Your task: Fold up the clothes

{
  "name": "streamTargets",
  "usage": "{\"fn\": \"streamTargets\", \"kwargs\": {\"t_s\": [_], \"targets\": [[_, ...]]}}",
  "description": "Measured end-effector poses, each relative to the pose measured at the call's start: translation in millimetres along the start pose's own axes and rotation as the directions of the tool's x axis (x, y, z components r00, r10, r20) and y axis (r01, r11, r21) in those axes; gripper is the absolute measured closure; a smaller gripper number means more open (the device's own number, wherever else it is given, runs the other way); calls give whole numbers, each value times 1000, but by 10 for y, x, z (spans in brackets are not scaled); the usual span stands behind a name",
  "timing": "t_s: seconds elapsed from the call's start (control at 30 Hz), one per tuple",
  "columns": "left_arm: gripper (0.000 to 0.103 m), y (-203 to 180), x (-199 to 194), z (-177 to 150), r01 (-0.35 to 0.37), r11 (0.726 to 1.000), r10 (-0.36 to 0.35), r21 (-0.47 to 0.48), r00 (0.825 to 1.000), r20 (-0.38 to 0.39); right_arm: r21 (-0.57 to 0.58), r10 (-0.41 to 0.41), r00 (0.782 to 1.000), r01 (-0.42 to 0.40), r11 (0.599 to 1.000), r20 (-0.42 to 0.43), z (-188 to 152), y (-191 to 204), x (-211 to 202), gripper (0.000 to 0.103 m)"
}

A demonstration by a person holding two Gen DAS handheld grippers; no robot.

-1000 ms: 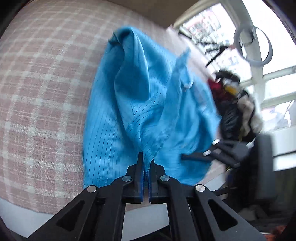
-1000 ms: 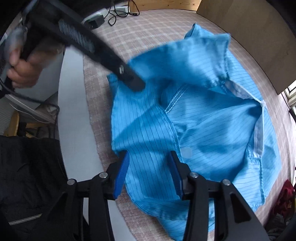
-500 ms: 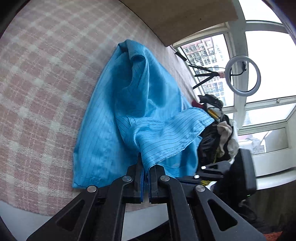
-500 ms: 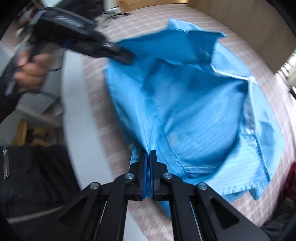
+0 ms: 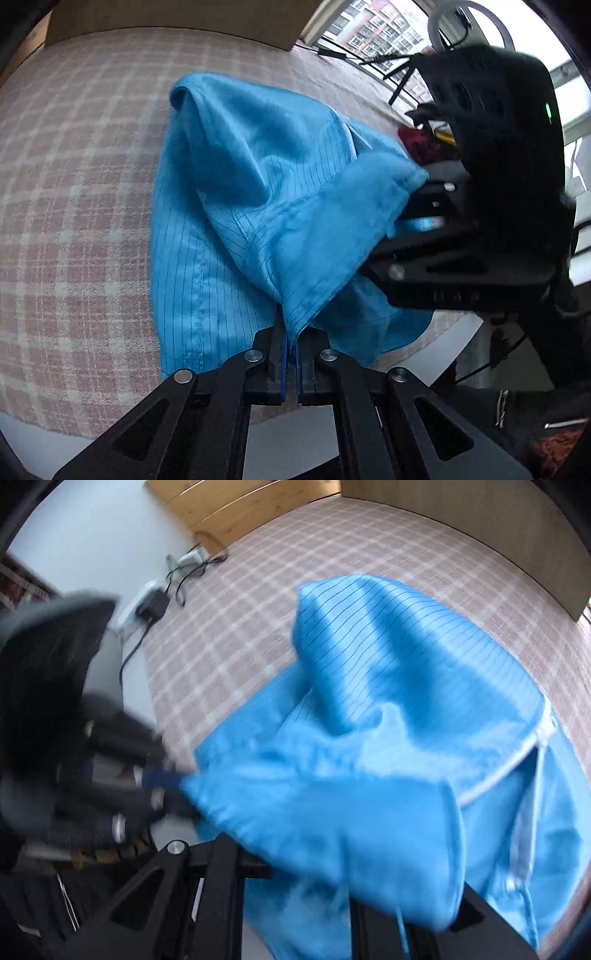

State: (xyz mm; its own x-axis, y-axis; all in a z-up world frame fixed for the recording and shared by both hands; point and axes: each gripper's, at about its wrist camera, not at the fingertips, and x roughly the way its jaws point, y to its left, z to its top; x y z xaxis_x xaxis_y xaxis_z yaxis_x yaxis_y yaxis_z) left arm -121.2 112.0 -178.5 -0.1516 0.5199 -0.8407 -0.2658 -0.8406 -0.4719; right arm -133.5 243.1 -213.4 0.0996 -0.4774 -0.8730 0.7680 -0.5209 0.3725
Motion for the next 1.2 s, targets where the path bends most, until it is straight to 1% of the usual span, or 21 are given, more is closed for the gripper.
{"fn": "streamTargets", "kwargs": {"t_s": [0.03,0.1,0.17,0.27,0.37,0.43,0.47,0.53,0.6,0.67,0.77,0.83,0.93,0.97,1.0,1.03,1.07,1.1,1.13,1.17,1.2], "targets": [[101,-40,32,1,-1,1000,2,24,1000,-11,19,24,999,-25,1000,20,-124,-49,-46,93],[101,-114,92,7,1,998,1,67,999,-32,18,27,999,-28,999,43,12,31,10,93],[102,-137,128,37,29,997,-26,77,999,-40,9,24,998,-25,1000,56,155,99,63,93],[102,-160,180,79,65,994,-60,90,997,-50,17,28,999,-29,999,27,358,178,196,93],[102,-145,127,86,65,994,-62,91,997,-37,-8,9,1000,-9,1000,10,377,169,-2,93],[102,-129,60,95,34,996,-33,87,999,-9,-27,-6,1000,6,1000,4,369,159,-155,92],[102,-113,30,110,4,996,-5,84,1000,11,-25,-3,1000,3,1000,2,384,147,-183,92],[91,-74,8,164,-52,996,49,69,998,42,-19,-6,1000,6,1000,-12,441,145,-125,92],[85,-57,25,233,-81,995,78,65,996,50,-23,-30,999,29,999,-31,440,127,-86,92],[84,-67,45,276,-109,991,105,72,993,45,-20,-22,999,21,1000,-48,448,115,-4,92],[82,-64,-13,267,-133,989,129,64,990,56,-17,-23,999,22,1000,-46,430,96,6,92],[65,-55,-27,301,-161,984,155,78,985,76,-10,-11,999,11,1000,-41,442,84,-3,92],[63,-23,-3,383,-185,977,174,104,979,102,-12,-19,999,19,1000,-46,447,76,6,92],[64,-13,5,410,-193,975,180,113,977,111,-11,-24,999,23,1000,-48,447,72,11,92],[68,-3,12,437,-201,972,186,121,975,120,-10,-29,998,28,1000,-51,447,67,16,92],[85,12,27,452,-198,971,182,130,975,123,-7,-31,998,31,999,-48,451,61,12,92],[98,42,62,432,-164,976,150,141,983,107,-2,-33,999,33,999,-41,458,53,2,92],[102,69,93,418,-128,981,116,145,989,93,3,-35,999,35,999,-34,465,46,-7,92],[102,92,110,426,-82,988,71,129,993,89,8,-36,999,37,999,-28,472,39,-16,92],[102,120,117,438,-12,994,2,109,996,88,15,-36,999,36,999,-16,483,29,-36,92],[102,146,125,446,53,995,-61,89,994,88,23,-34,999,34,999,-1,499,18,-59,92]]}}
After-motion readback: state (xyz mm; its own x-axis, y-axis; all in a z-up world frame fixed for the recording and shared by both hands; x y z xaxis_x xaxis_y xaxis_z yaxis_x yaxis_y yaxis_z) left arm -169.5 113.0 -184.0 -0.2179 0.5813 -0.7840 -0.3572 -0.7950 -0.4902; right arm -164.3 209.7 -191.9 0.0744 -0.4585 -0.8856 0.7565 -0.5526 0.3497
